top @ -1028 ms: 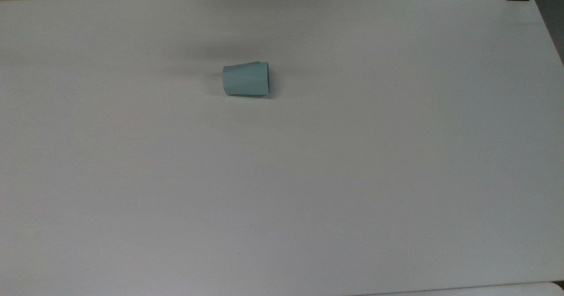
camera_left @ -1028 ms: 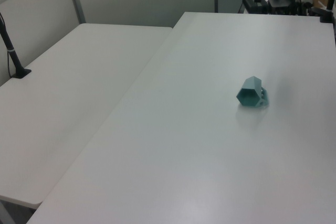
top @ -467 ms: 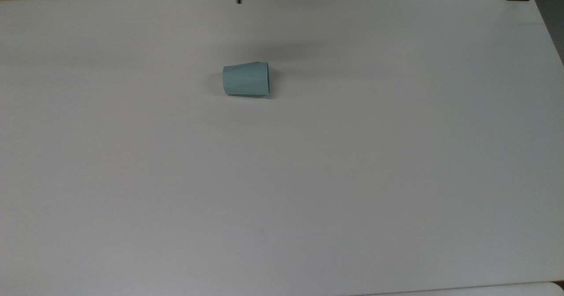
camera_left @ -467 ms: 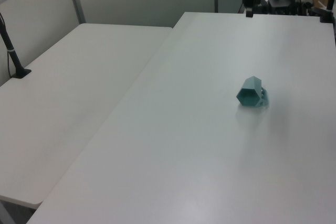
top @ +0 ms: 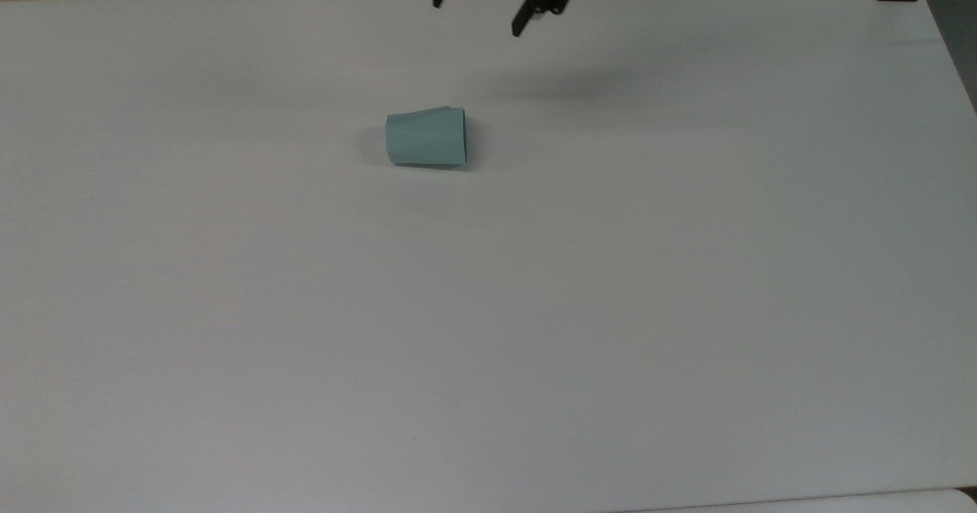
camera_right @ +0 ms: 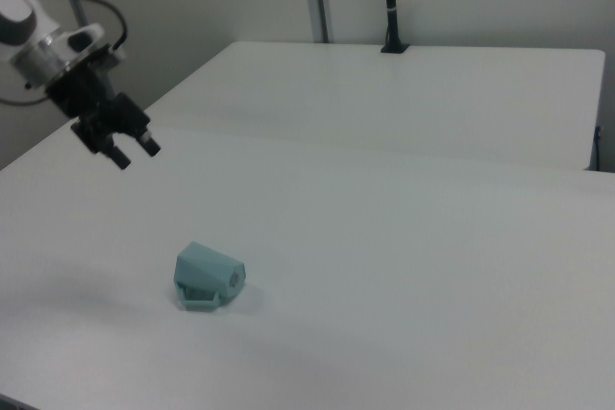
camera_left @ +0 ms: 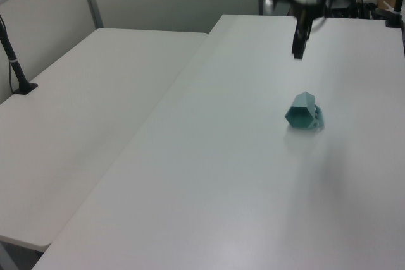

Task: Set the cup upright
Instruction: 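Move the gripper down toward the open rim of the blue cup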

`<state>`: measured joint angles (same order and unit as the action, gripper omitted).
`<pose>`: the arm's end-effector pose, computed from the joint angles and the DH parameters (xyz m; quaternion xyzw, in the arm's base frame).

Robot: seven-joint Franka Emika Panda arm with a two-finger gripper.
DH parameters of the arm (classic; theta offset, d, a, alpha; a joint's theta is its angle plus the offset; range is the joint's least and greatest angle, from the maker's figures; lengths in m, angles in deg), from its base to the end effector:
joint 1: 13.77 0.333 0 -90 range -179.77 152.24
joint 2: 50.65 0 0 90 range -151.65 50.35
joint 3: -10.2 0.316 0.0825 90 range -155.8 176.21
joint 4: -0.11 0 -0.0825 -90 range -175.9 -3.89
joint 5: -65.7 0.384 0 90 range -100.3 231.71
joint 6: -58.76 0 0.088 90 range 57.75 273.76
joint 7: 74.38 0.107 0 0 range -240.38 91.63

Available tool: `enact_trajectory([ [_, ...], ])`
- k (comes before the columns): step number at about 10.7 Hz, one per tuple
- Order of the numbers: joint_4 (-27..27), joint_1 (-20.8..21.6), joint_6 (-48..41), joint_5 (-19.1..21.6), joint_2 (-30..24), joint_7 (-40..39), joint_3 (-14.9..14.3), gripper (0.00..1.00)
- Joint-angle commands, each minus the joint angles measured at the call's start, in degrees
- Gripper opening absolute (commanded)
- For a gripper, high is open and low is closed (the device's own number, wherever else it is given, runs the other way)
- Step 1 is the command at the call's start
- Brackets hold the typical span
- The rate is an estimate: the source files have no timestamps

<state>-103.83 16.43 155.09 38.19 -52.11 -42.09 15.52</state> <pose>0.4697 0.2810 0.5435 0.9682 0.0661 0.0882 0.2248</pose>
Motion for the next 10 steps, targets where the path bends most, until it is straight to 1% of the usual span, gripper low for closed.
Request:
enact_trajectory([
  [1,-2.76,7.93,-1.68,-10.33,5.48,10.30,-0.13,1.00],
  [3,-2.76,10.40,-1.85,-16.14,11.19,15.94,-0.13,1.00],
  [4,-2.68,10.84,-1.94,-18.08,13.31,17.61,-0.13,1.00],
  [7,-3.02,10.41,-3.08,-21.17,17.18,18.95,-0.22,1.00],
  [10,-6.53,7.52,-3.00,-24.42,18.78,21.75,-0.22,1.00],
])
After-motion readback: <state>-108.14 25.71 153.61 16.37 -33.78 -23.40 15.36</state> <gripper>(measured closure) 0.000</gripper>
